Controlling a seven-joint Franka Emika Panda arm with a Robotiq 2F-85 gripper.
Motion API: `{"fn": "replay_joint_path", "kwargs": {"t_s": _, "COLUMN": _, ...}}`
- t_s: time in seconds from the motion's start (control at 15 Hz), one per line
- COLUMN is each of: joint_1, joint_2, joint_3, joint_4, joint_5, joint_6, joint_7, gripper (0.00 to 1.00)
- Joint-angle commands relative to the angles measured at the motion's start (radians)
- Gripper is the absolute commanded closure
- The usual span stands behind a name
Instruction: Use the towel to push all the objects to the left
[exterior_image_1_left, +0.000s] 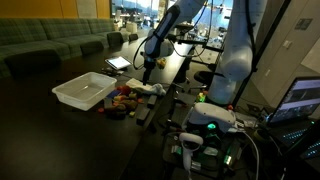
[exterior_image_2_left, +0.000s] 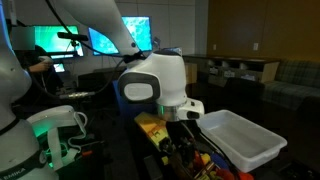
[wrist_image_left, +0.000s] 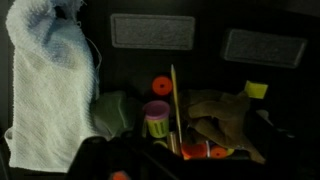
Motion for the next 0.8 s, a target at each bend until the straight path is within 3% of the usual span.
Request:
{"fn": "replay_joint_path", "kwargs": {"t_s": 0.0, "joint_1": -0.154, "joint_2": 0.248, "joint_3": 0.098, "joint_4": 0.196, "joint_5": 0.029, "joint_6": 0.045, "joint_7": -0.095, "gripper": 0.00}}
{"fn": "replay_joint_path", "kwargs": {"t_s": 0.33, "joint_1": -0.307, "joint_2": 0.528, "joint_3": 0.125, "joint_4": 0.458, "joint_5": -0.107, "joint_6": 0.067, "joint_7": -0.048, "gripper": 0.00}}
{"fn": "replay_joint_path", "kwargs": {"t_s": 0.73, "joint_1": -0.445, "joint_2": 0.719, "joint_3": 0.158, "joint_4": 0.715, "joint_5": -0.172, "joint_6": 0.010, "joint_7": -0.040, "gripper": 0.00}}
